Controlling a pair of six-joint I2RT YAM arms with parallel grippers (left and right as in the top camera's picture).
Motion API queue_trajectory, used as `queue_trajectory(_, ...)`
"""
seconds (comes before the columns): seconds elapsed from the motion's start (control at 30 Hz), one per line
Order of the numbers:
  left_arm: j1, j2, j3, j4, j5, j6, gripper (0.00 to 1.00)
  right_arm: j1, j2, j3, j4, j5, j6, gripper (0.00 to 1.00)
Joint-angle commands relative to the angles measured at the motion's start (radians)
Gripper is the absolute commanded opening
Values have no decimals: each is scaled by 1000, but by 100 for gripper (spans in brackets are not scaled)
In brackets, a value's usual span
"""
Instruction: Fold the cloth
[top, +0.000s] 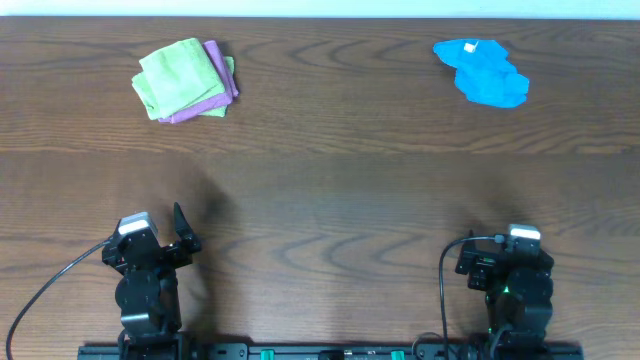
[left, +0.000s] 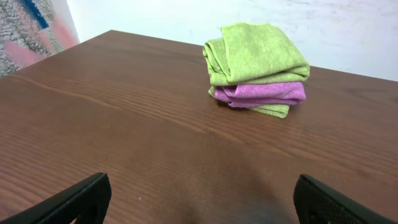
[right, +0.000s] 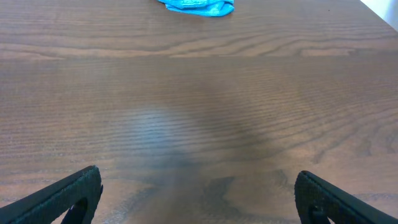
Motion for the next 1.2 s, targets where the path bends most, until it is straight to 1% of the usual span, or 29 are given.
queue_trajectory(0.0, -3, -11, -31, -13, -18, 19, 95, 7, -8, -8, 1, -4, -11, 99)
queue_trajectory(0.57, -3, -11, -31, -13, -18, 19, 95, 7, -8, -8, 2, -5, -11, 99)
queue_trajectory(0.87, -3, -11, -31, -13, -18, 19, 95, 7, -8, -8, 94, -5, -11, 99)
queue_trajectory(1.03, -3, -11, -31, -13, -18, 19, 95, 7, -8, -8, 108, -3, -11, 99)
queue_trajectory(1.17, -3, -11, -31, -13, -18, 19, 95, 7, -8, -8, 176, -16, -10, 99)
